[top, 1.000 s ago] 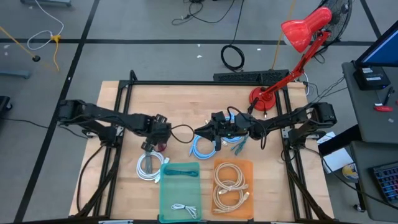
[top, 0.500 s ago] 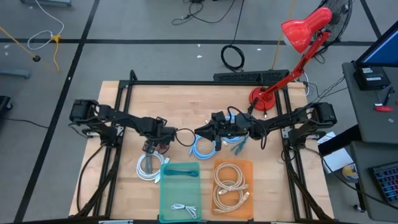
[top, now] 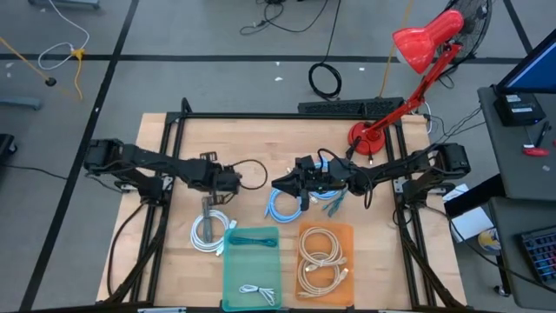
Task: Pick & Place USB Port
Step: Put the pink charger cable into the green bin
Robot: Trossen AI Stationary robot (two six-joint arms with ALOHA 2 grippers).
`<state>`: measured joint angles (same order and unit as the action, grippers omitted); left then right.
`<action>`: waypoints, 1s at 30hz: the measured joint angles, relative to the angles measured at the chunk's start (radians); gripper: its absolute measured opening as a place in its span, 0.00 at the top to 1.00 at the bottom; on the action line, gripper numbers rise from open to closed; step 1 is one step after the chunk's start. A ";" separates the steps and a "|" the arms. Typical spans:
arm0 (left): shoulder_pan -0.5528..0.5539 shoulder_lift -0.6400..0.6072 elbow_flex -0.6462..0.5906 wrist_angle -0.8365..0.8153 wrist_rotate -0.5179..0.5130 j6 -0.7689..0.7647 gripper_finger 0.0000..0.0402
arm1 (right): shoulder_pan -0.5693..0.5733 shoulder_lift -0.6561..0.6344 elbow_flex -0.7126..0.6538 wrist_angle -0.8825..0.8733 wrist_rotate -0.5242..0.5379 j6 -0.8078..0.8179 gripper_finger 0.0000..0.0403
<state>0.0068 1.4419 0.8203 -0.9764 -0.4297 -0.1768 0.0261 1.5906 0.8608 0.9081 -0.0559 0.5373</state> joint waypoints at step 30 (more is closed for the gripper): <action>-0.661 -0.033 0.232 0.431 0.141 -0.493 0.96 | -0.005 0.000 0.000 -0.037 0.029 -0.003 0.99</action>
<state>-0.6547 1.4093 1.0522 -0.5451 -0.2890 -0.6694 0.0210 1.5909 0.8608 0.8709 -0.0265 0.5343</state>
